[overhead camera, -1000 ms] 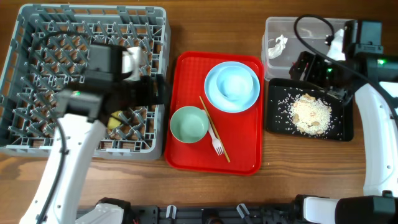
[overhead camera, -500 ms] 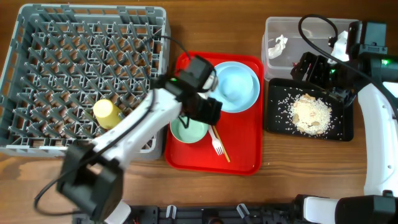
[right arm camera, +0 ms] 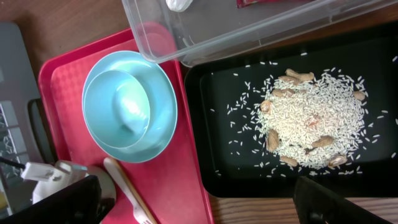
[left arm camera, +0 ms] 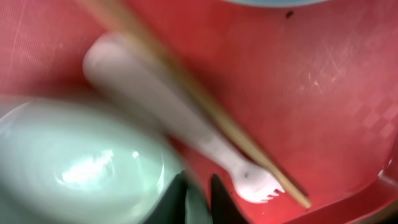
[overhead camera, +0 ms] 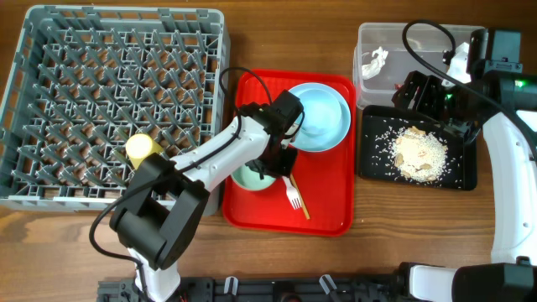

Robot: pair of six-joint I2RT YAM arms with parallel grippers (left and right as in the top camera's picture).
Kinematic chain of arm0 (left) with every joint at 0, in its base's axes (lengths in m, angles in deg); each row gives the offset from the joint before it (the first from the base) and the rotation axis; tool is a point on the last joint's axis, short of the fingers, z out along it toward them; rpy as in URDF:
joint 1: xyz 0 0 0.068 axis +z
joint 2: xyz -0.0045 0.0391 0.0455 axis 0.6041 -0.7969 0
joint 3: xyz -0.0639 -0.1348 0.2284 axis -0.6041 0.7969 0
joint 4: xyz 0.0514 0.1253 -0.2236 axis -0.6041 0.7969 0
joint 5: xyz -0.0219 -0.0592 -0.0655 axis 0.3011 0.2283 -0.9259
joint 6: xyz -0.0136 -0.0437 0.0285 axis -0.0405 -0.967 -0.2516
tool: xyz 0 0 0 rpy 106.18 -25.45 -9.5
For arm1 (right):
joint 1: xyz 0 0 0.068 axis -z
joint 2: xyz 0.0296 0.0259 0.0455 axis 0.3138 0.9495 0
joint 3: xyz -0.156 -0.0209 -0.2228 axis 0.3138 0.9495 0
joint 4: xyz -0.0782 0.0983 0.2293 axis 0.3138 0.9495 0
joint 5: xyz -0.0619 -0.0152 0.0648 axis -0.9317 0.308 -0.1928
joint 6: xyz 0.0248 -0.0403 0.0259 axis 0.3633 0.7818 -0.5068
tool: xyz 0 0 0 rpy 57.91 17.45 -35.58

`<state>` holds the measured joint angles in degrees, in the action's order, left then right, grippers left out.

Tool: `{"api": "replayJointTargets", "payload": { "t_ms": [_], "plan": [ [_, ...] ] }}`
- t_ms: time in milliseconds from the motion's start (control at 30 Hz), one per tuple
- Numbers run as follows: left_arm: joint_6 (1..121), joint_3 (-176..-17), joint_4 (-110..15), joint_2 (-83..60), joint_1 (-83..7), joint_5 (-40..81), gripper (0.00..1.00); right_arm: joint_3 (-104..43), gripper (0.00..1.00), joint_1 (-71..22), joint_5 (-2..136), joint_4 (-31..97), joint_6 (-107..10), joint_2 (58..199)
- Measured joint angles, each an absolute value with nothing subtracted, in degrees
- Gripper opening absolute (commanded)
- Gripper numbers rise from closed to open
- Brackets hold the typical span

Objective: Sort waste into correct bins and load items into the dishwasher rack
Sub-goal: 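Reach the left gripper to the red tray and grasp the green saucer, then carry the green saucer with the left gripper into the dish rack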

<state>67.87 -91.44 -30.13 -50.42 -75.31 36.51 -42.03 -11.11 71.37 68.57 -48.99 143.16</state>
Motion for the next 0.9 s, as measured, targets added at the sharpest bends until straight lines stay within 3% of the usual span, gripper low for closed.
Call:
{"api": "replayJointTargets", "payload": {
  "t_ms": [633,900],
  "plan": [
    [67.85,-100.25,-26.91,-40.34,-72.63,36.8,0.04,-42.03,1.0,-11.11,71.4,69.68,-48.99,143.16],
    [72.38,-103.79,-28.29,-27.73,-54.31,27.77,0.04,-42.03,1.0,-11.11,71.4,69.7,-48.99,143.16]
  ]
}}
